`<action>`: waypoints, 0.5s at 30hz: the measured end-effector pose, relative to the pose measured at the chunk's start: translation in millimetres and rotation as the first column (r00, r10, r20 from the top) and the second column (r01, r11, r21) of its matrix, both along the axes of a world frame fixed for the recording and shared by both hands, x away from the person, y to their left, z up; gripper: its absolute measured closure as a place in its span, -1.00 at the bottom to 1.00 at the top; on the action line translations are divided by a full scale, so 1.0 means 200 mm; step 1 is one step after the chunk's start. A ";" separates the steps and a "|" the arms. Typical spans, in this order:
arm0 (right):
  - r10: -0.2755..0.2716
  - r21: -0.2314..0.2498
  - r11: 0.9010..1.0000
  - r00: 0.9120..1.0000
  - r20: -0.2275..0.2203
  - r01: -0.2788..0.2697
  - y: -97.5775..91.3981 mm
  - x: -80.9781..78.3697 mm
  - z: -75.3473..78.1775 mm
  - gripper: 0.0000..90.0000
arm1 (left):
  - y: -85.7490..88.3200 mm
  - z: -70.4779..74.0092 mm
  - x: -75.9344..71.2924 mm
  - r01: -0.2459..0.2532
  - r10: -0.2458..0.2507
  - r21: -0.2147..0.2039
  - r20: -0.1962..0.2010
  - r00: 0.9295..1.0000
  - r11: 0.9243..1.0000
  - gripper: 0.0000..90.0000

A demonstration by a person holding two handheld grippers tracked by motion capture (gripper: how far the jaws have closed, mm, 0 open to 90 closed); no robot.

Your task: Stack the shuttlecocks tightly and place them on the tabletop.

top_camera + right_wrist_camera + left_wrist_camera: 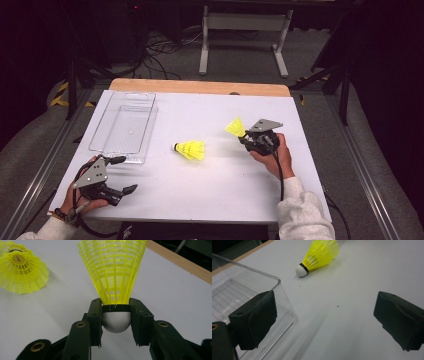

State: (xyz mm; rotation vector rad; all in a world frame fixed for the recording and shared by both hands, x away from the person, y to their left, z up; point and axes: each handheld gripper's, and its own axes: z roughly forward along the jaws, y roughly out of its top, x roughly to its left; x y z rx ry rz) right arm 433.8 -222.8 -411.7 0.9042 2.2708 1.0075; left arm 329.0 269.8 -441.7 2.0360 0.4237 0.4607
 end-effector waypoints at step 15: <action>0.013 0.010 1.000 1.000 0.005 -0.013 0.08 -0.21 0.02 0.44 | 0.00 0.00 -0.01 -0.006 0.006 -0.006 0.005 1.000 1.000 -0.88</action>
